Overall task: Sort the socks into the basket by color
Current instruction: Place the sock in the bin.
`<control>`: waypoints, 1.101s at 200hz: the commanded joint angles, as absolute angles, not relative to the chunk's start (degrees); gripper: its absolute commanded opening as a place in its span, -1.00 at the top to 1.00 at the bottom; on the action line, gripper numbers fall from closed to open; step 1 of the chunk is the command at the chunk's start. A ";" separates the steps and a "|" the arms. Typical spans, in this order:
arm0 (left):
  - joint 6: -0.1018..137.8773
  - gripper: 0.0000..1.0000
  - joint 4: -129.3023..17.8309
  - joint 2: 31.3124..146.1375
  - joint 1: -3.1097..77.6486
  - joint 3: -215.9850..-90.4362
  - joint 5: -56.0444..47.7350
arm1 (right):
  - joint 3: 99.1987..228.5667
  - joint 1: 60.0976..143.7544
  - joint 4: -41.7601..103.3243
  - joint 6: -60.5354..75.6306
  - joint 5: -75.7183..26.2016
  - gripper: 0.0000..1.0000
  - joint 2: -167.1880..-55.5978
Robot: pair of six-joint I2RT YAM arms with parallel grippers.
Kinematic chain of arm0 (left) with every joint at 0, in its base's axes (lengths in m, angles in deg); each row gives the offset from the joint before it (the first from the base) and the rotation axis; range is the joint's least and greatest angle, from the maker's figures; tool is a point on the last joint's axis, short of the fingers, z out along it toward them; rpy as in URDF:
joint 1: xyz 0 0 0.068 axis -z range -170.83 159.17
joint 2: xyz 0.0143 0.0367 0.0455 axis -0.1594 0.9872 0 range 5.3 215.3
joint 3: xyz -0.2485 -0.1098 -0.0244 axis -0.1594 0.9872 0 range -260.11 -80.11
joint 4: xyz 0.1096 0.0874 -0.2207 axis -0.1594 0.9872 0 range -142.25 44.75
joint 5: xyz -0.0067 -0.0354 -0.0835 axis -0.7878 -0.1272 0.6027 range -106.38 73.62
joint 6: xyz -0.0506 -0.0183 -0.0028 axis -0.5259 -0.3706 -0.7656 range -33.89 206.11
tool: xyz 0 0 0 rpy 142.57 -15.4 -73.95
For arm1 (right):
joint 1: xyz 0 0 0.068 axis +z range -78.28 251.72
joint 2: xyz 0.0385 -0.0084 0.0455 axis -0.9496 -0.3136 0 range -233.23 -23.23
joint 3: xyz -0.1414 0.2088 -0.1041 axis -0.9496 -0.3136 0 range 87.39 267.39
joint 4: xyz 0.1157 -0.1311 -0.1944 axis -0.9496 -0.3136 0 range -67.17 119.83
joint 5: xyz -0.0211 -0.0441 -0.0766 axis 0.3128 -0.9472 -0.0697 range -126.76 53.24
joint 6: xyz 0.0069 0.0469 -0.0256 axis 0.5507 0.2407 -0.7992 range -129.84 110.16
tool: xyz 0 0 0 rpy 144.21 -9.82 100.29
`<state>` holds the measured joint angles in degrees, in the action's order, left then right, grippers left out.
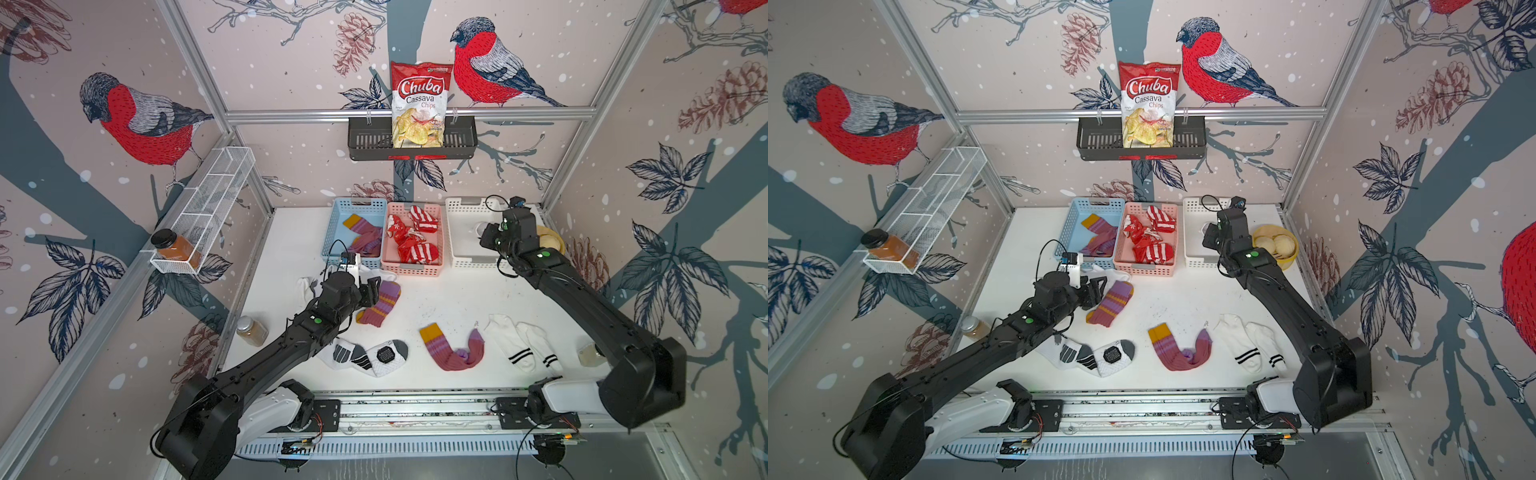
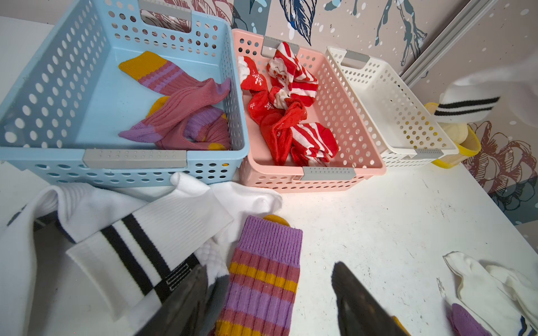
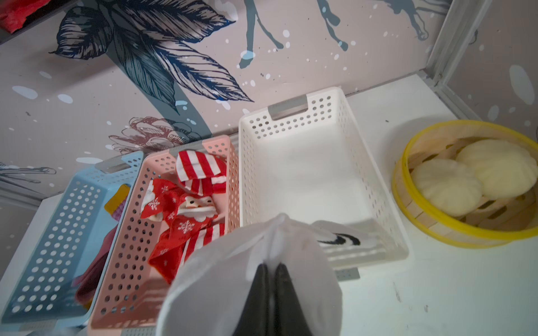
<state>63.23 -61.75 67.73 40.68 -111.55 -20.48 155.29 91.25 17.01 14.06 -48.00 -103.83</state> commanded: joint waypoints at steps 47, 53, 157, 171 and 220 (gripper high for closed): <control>63.53 -0.37 -62.45 67.19 40.71 -111.13 -19.90 | 170.27 84.09 24.52 9.75 -41.61 0.91 -124.37; 63.53 -0.36 -62.36 67.13 40.71 -111.07 -19.90 | 172.27 83.79 23.87 9.40 -41.64 0.92 -126.44; 63.02 -0.39 -61.99 67.86 40.66 -110.84 -20.38 | 170.85 85.70 19.96 10.46 -42.46 0.08 -131.48; 62.80 -0.41 -61.17 68.49 40.67 -111.29 -21.37 | 169.88 85.79 19.76 10.94 -42.31 0.04 -129.25; 60.43 -0.53 -59.41 73.81 40.33 -112.66 -30.44 | 159.07 88.28 22.22 13.04 -41.50 -0.05 -116.45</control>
<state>61.86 -60.72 71.25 40.68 -111.39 -24.07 163.86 86.73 19.90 11.31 -41.93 -121.66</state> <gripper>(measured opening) 0.750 0.514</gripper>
